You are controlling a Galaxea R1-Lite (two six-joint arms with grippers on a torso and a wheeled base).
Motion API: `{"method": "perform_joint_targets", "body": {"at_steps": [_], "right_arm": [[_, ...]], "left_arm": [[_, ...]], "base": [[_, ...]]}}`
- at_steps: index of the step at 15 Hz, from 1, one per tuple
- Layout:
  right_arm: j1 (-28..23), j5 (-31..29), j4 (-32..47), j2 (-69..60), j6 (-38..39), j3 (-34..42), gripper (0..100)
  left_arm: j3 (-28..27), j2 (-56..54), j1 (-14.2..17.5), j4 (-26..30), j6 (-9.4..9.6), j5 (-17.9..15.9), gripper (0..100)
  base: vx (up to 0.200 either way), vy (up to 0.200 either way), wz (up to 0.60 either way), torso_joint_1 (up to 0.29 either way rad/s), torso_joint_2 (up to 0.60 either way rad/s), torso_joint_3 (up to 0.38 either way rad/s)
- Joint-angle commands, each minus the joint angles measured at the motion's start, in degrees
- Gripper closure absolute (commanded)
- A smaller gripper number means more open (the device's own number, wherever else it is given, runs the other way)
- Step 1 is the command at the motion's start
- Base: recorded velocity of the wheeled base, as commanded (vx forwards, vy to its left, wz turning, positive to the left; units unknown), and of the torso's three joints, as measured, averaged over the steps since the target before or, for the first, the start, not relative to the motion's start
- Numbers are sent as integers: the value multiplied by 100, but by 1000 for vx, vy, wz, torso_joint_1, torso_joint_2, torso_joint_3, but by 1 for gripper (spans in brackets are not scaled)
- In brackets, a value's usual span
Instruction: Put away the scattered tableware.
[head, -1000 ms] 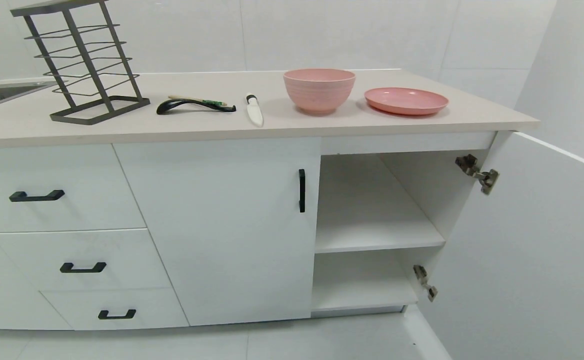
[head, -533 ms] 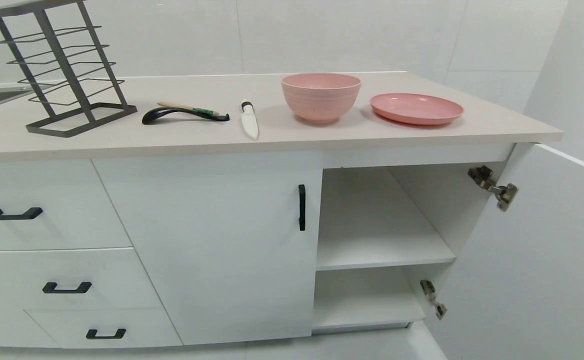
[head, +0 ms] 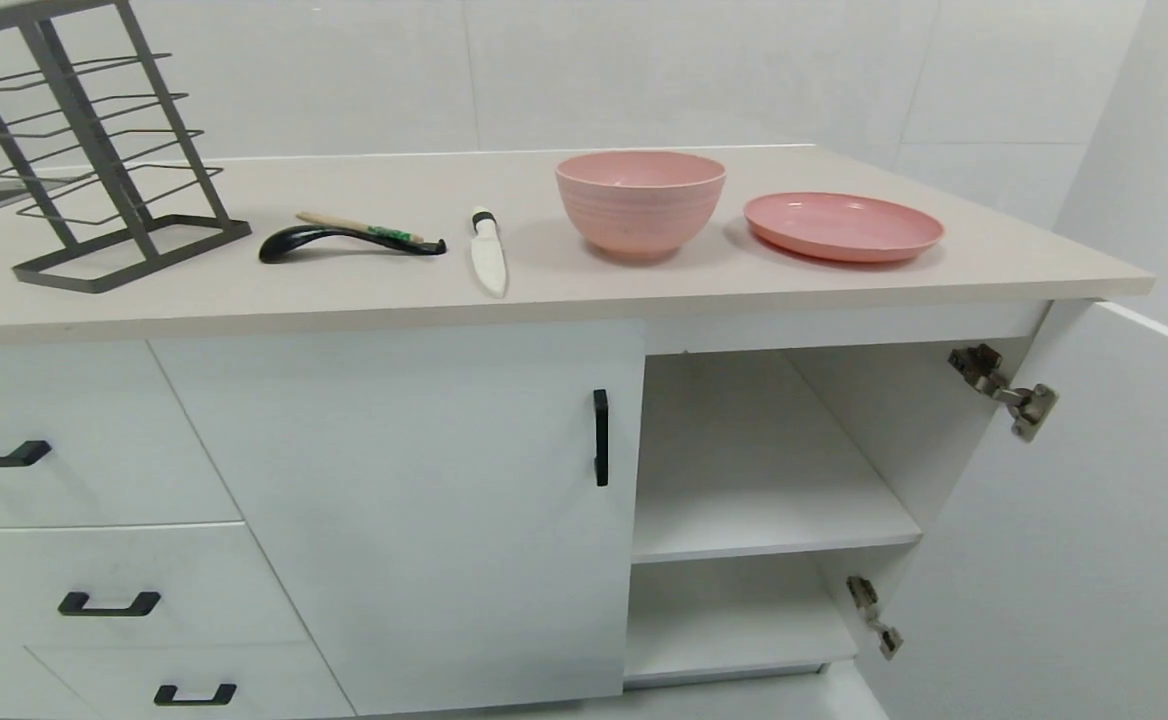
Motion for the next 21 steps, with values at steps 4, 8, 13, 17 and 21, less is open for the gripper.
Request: {"method": "perform_joint_targets", "body": {"at_steps": [4,8,13,17,21], "right_arm": [[1,0,3,-3,-5,1,0],[1,0,3,-3,-5,1,0],[1,0,3,-3,-5,1,0],[1,0,-5,-3,4,1,0],[1,-9,-5,-3,12,1,0]], "left_arm": [[0,16,6,3,0,-2,0],[0,16,-2,3,0,7,0],[0,16,6,3,0,7,0],[0,16,6,3,-9,7,0],[0,16,6,3,-9,7,0]], "base": [[0,0,0,0,0,0],[150,0,0,-1,-1,5],[0,0,0,0,0,0],[0,0,0,29,-40,-8],[0,0,0,223,-90,-111]]}}
